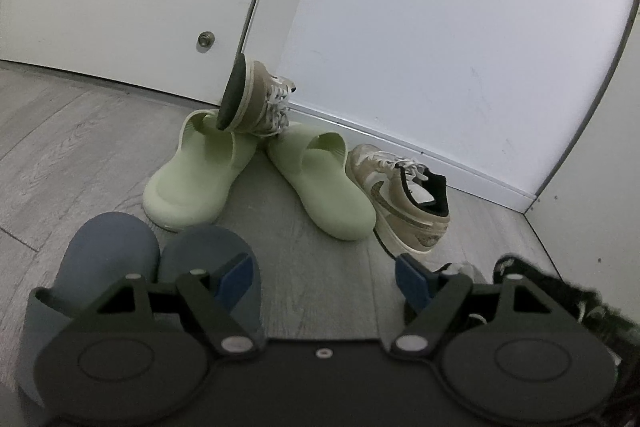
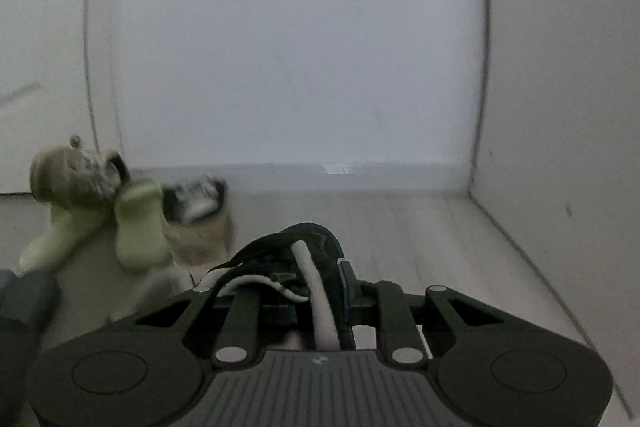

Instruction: Organize scattered shoes

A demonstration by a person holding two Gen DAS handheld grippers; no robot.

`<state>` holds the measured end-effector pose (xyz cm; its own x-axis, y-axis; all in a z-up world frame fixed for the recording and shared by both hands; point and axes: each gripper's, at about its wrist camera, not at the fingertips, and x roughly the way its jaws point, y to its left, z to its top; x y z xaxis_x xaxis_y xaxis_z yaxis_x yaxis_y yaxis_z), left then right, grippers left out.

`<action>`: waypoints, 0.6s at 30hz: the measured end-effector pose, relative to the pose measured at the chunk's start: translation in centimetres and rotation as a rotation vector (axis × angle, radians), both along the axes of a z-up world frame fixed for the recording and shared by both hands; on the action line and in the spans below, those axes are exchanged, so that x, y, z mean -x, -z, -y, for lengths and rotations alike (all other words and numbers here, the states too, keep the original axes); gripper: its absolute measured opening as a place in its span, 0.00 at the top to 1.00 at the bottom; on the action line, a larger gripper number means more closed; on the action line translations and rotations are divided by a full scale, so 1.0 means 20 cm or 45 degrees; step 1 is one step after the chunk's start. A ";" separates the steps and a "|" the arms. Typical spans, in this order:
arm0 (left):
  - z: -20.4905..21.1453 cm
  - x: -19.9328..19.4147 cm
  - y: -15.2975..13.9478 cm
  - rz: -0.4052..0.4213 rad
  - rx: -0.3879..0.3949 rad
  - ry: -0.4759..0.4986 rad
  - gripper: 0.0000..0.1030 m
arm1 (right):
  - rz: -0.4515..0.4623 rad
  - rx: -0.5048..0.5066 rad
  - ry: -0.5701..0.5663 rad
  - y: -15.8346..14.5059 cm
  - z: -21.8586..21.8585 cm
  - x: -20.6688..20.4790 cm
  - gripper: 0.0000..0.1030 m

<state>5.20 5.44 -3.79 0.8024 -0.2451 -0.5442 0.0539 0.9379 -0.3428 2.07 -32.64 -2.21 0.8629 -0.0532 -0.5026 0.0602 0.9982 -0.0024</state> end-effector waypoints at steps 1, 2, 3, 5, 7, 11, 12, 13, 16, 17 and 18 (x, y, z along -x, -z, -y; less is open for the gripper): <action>0.00 0.00 0.00 0.000 -0.002 0.000 0.23 | -0.012 -0.007 0.000 0.02 0.00 0.00 0.79; 0.00 0.00 0.00 -0.001 -0.004 0.000 0.23 | -0.030 -0.020 -0.004 0.05 0.00 0.01 0.79; 0.00 0.00 0.00 -0.001 -0.004 -0.001 0.23 | -0.049 -0.033 -0.009 0.07 0.00 0.01 0.79; 0.00 0.00 0.00 0.000 -0.002 -0.002 0.23 | -0.074 -0.045 -0.029 0.11 0.00 0.00 0.79; 0.00 0.00 0.00 -0.001 0.000 -0.002 0.23 | -0.098 -0.055 -0.046 0.16 -0.01 -0.01 0.79; 0.02 0.00 0.01 -0.008 -0.004 0.013 0.23 | -0.113 -0.102 -0.018 0.22 -0.01 0.00 0.79; 0.02 0.00 0.01 -0.010 -0.004 0.015 0.23 | -0.116 -0.108 -0.012 0.23 -0.01 0.00 0.79; 0.03 -0.01 0.01 -0.014 -0.003 0.020 0.23 | -0.119 -0.107 -0.011 0.24 -0.01 -0.01 0.79; 0.05 -0.01 0.02 -0.029 -0.002 0.036 0.23 | -0.117 -0.068 -0.021 0.26 -0.03 -0.02 0.79; 0.05 -0.01 0.02 -0.030 -0.004 0.039 0.23 | -0.115 -0.057 -0.024 0.26 -0.03 -0.02 0.79; 0.06 -0.01 0.02 -0.030 -0.007 0.042 0.23 | -0.116 -0.058 -0.022 0.27 -0.04 -0.04 0.79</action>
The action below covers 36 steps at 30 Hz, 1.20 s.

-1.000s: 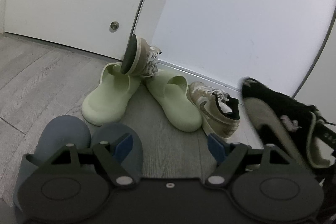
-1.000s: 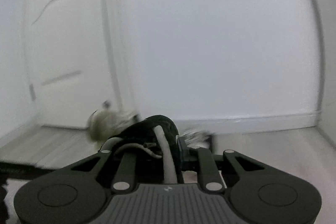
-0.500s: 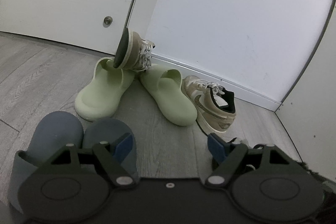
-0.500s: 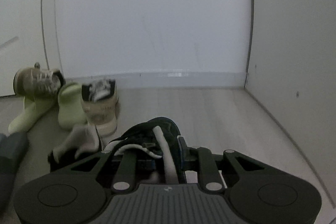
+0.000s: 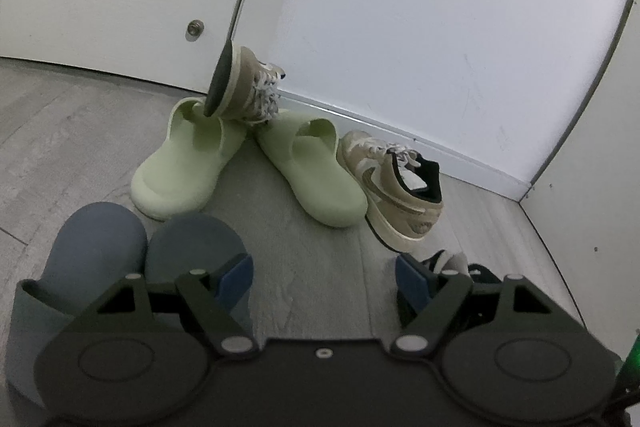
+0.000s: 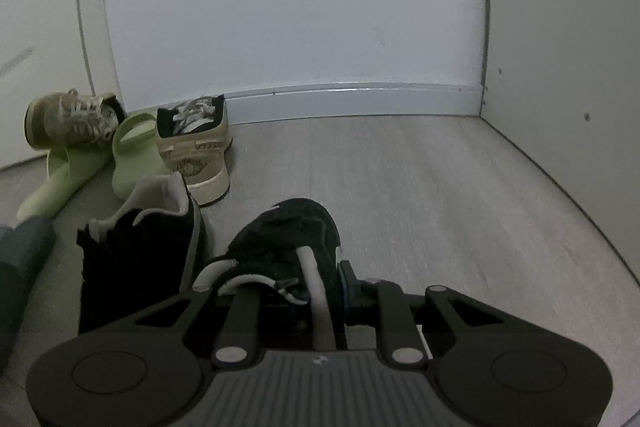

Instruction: Organize scattered shoes

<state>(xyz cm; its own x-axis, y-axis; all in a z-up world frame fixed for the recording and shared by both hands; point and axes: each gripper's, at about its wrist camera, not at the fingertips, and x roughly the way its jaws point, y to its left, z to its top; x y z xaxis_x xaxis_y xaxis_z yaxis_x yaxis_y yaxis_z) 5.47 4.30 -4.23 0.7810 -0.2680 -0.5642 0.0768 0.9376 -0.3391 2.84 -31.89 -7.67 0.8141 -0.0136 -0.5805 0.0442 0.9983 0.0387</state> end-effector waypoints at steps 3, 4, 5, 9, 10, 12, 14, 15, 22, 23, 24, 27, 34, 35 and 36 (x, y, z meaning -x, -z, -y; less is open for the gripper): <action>0.01 0.01 0.00 0.006 -0.019 0.008 0.23 | -0.042 0.006 -0.005 0.00 -0.01 -0.04 0.76; 0.01 0.01 -0.01 0.006 -0.027 0.006 0.23 | -0.050 0.007 -0.006 0.00 -0.01 -0.04 0.75; 0.01 0.00 0.00 0.005 -0.033 0.003 0.23 | -0.088 0.004 -0.014 -0.01 0.00 -0.05 0.71; 0.00 0.00 0.01 -0.007 -0.005 -0.005 0.23 | -0.129 0.012 0.000 -0.06 0.03 -0.01 0.44; 0.00 -0.01 0.01 -0.011 0.006 -0.006 0.23 | -0.135 0.023 0.006 -0.09 0.04 0.02 0.41; 0.00 -0.01 0.02 -0.016 0.013 -0.004 0.23 | -0.143 0.017 0.002 -0.13 0.04 0.07 0.35; 0.01 -0.01 0.02 -0.020 0.012 0.010 0.23 | -0.154 0.001 -0.036 -0.16 0.03 0.12 0.30; 0.02 0.00 0.02 -0.018 0.009 0.019 0.23 | -0.165 0.002 -0.083 -0.18 0.00 0.16 0.28; 0.05 0.01 0.01 -0.007 -0.016 0.044 0.23 | -0.232 0.061 -0.246 -0.16 -0.16 0.29 0.26; 0.05 0.00 0.01 -0.011 -0.012 0.043 0.23 | -0.236 0.129 -0.244 -0.14 -0.18 0.30 0.26; 0.05 0.00 0.01 -0.013 -0.011 0.043 0.23 | -0.240 0.203 -0.241 -0.12 -0.20 0.30 0.26; 0.04 0.00 0.01 -0.014 -0.012 0.039 0.23 | -0.262 0.314 -0.243 -0.08 -0.20 0.31 0.25; 0.05 -0.02 0.02 -0.030 -0.009 0.032 0.23 | -0.260 0.356 -0.139 -0.08 -0.06 0.32 0.25; 0.05 -0.02 0.03 -0.033 -0.006 0.032 0.23 | -0.259 0.363 -0.100 -0.07 -0.02 0.32 0.25; 0.05 -0.03 0.03 -0.035 -0.003 0.033 0.23 | -0.258 0.365 -0.074 -0.07 0.00 0.31 0.25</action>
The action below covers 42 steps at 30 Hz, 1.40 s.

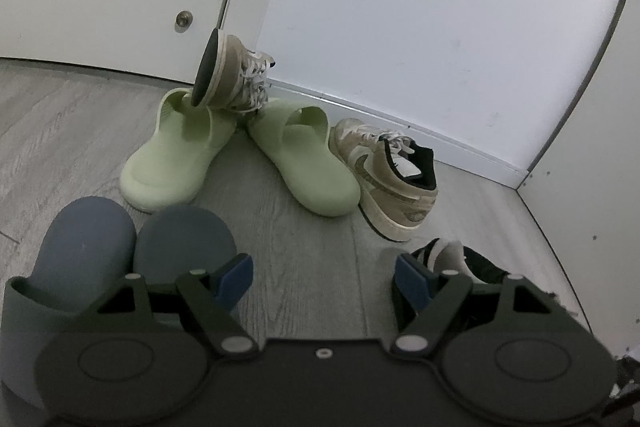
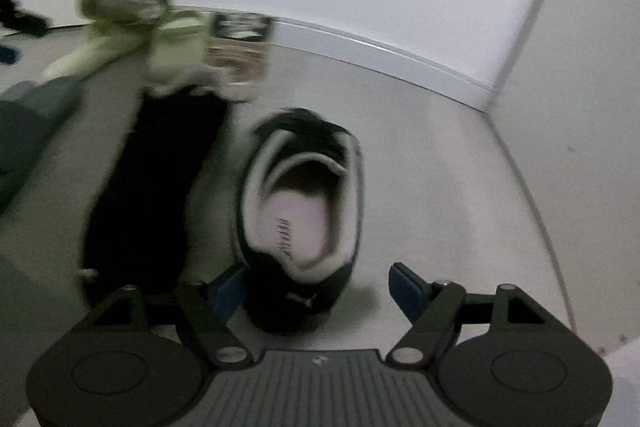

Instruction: Organize scattered shoes

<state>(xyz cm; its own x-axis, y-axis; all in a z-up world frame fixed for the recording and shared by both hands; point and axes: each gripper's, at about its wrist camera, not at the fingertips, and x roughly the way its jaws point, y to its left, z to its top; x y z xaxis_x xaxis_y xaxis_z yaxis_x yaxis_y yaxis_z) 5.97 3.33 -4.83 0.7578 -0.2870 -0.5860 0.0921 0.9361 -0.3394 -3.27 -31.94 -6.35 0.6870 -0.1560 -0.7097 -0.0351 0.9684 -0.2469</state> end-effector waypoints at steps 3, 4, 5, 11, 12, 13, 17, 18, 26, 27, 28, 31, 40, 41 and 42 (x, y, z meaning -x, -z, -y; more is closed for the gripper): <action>0.01 -0.01 0.02 -0.015 0.008 0.007 0.23 | 0.031 0.017 0.116 0.02 0.11 -0.07 0.25; 0.01 -0.01 0.02 -0.021 0.010 0.011 0.23 | 0.050 0.026 0.149 0.03 0.14 -0.10 0.25; 0.02 -0.01 0.03 -0.025 0.010 0.015 0.23 | 0.070 0.035 0.180 0.04 0.17 -0.13 0.25; 0.04 -0.01 0.02 -0.020 -0.019 0.036 0.23 | 0.228 -0.063 0.451 0.16 0.32 -0.49 0.25; 0.05 -0.01 0.02 -0.019 -0.023 0.035 0.23 | 0.240 -0.106 0.489 0.17 0.34 -0.52 0.25; 0.05 -0.01 0.02 -0.018 -0.031 0.032 0.23 | 0.247 -0.140 0.519 0.17 0.35 -0.55 0.25; 0.04 -0.02 0.03 -0.029 -0.021 0.014 0.23 | 0.272 -0.405 0.801 0.15 0.40 -0.63 0.25; 0.04 -0.02 0.03 -0.034 -0.017 0.012 0.23 | 0.284 -0.488 0.880 0.13 0.40 -0.62 0.25; 0.08 -0.05 0.05 -0.050 -0.010 0.047 0.23 | 0.267 -0.585 0.604 0.13 0.08 -0.63 0.25; 0.08 -0.05 0.06 -0.050 -0.012 0.051 0.23 | 0.260 -0.588 0.586 0.14 0.07 -0.64 0.26; 0.08 -0.05 0.06 -0.051 -0.014 0.053 0.23 | 0.255 -0.602 0.577 0.15 0.06 -0.66 0.26; 0.07 -0.05 0.06 -0.058 -0.017 0.053 0.23 | 0.251 -0.754 0.596 0.17 0.10 -0.71 0.26; 0.05 -0.05 0.07 -0.066 -0.013 0.032 0.23 | 0.287 -0.727 0.626 0.21 0.26 -0.93 0.26; 0.04 -0.06 0.08 -0.072 -0.011 0.028 0.23 | 0.286 -0.730 0.625 0.20 0.26 -0.94 0.25; 0.04 -0.06 0.08 -0.076 -0.008 0.025 0.23 | 0.290 -0.730 0.629 0.19 0.25 -0.94 0.25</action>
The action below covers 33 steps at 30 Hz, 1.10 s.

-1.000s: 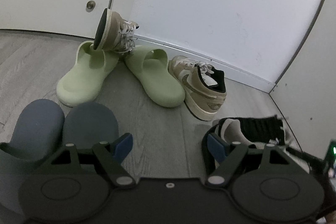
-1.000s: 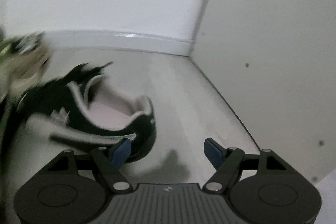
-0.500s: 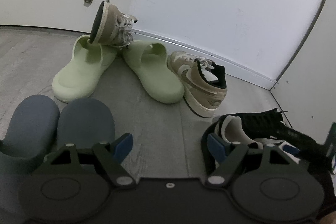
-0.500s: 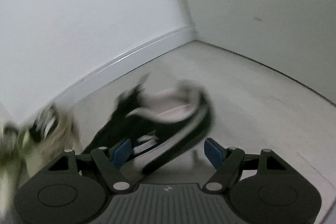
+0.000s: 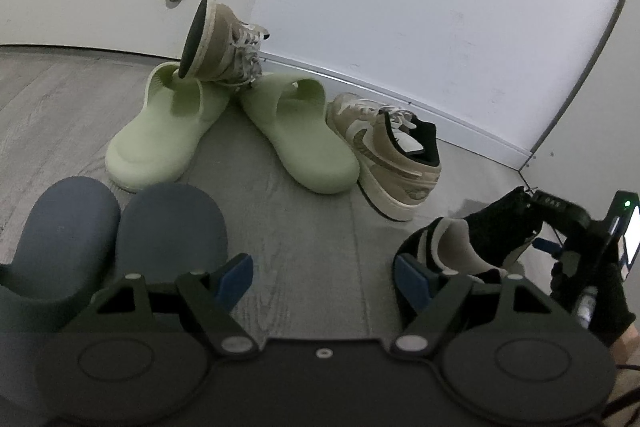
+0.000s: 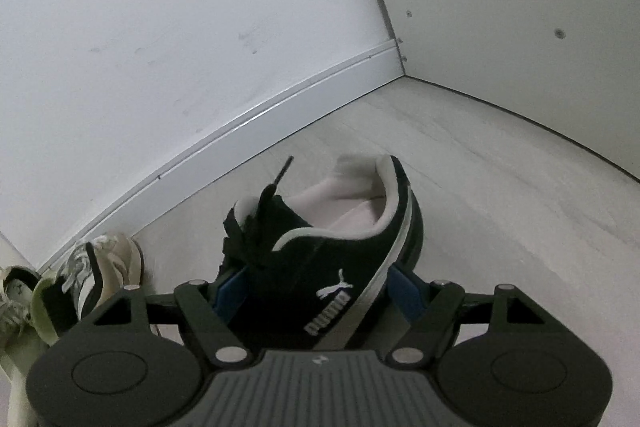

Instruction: Organize scattered shoes

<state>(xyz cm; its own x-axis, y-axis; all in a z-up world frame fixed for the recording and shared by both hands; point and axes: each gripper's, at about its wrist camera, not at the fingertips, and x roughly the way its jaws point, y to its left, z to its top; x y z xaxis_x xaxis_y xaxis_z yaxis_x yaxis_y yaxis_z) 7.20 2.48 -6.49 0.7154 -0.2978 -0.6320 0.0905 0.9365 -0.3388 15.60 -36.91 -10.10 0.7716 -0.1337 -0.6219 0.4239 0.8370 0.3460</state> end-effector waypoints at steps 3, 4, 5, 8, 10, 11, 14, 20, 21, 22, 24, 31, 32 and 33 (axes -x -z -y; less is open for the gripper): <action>0.00 -0.02 0.01 -0.015 0.015 -0.004 0.23 | -0.004 0.005 0.020 -0.01 -0.05 0.00 0.05; 0.01 -0.02 0.02 -0.019 0.019 -0.002 0.23 | 0.003 0.004 0.018 0.00 -0.06 -0.01 0.04; 0.01 -0.02 0.02 -0.021 0.019 0.004 0.23 | 0.002 0.016 0.015 0.01 -0.10 -0.02 0.04; 0.03 -0.02 0.02 -0.015 0.003 0.022 0.23 | -0.056 0.125 0.036 0.03 -0.21 -0.10 0.00; 0.04 -0.02 0.02 -0.012 -0.010 0.028 0.23 | -0.105 0.206 0.063 0.04 -0.27 -0.16 0.00; 0.04 -0.02 0.02 -0.013 -0.013 0.029 0.23 | -0.142 0.271 0.076 0.05 -0.30 -0.19 0.00; 0.03 -0.02 0.02 -0.016 -0.013 0.021 0.23 | -0.242 0.476 0.013 0.09 -0.39 -0.26 0.00; 0.00 -0.03 0.02 -0.011 -0.003 -0.014 0.23 | -0.184 0.519 -0.204 0.10 -0.30 -0.23 0.00; -0.01 -0.03 0.02 -0.011 -0.001 -0.018 0.23 | -0.181 0.523 -0.248 0.10 -0.27 -0.23 0.00; -0.02 -0.03 0.02 -0.013 0.006 -0.028 0.23 | -0.178 0.527 -0.291 0.09 -0.24 -0.23 0.00; -0.03 -0.03 0.04 -0.028 0.025 -0.045 0.23 | -0.185 0.531 -0.393 0.08 -0.17 -0.22 0.01; -0.01 -0.04 0.05 -0.051 0.054 -0.028 0.23 | -0.255 0.503 -0.351 0.09 -0.16 -0.23 0.00; 0.00 -0.04 0.05 -0.045 0.048 -0.021 0.23 | -0.262 0.536 -0.336 0.11 -0.18 -0.24 0.00; -0.01 -0.04 0.05 -0.043 0.048 -0.021 0.23 | -0.267 0.552 -0.324 0.12 -0.19 -0.26 0.00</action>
<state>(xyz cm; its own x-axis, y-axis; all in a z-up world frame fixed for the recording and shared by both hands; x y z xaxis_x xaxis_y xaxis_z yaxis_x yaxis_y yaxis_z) 8.04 2.59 -7.43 0.6986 -0.3104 -0.6446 0.0632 0.9242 -0.3766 20.81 -33.20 -12.48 0.6784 -0.2377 -0.6952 0.2124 0.9693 -0.1241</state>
